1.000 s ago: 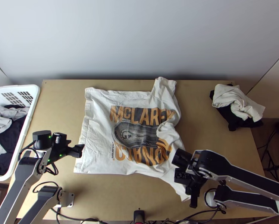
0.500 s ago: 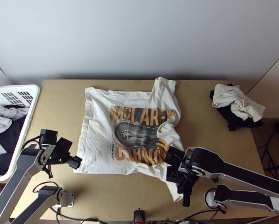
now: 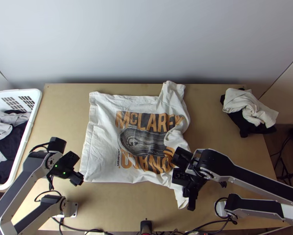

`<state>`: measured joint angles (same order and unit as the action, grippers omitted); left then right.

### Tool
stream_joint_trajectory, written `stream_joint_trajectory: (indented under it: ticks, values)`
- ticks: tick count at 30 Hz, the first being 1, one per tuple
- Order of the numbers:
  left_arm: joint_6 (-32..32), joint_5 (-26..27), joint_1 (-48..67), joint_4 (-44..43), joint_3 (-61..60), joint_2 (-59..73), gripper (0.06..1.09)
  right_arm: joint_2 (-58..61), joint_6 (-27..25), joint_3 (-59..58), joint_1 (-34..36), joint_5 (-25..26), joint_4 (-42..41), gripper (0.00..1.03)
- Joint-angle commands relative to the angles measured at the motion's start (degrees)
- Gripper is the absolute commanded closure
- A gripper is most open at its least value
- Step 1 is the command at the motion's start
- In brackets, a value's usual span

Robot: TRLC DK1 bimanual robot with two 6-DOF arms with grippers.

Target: Fold the t-shirt

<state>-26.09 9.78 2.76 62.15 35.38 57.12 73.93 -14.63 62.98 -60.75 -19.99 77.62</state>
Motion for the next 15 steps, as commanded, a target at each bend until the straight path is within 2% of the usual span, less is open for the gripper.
stream_joint_trajectory:
  ticks: [1, 4, 8, 12, 15]
  values:
    - [-1.86, 1.03, 1.37, 0.69, -0.22, 4.14, 0.52, 0.60, 0.48, 1.36, 1.86, 0.48, -0.02, 1.00]
    - [-3.18, 2.61, 1.19, -0.28, -0.66, 5.46, 0.69, 0.60, 0.48, 1.36, 2.74, 0.56, 0.16, 1.00]
    - [-3.44, 2.79, 1.89, -1.86, -1.63, 6.69, 1.05, 0.60, 0.22, 1.00, 3.01, 0.65, 0.51, 1.00]
    - [-3.71, 2.52, 0.49, -0.98, -0.83, 4.49, 1.05, 0.60, -0.22, 1.00, 3.01, 0.56, 0.86, 1.00]
    - [-7.75, 2.52, -3.73, 2.01, 1.71, 1.24, 1.05, 0.95, -0.57, 1.27, 2.92, 0.56, 1.30, 1.00]
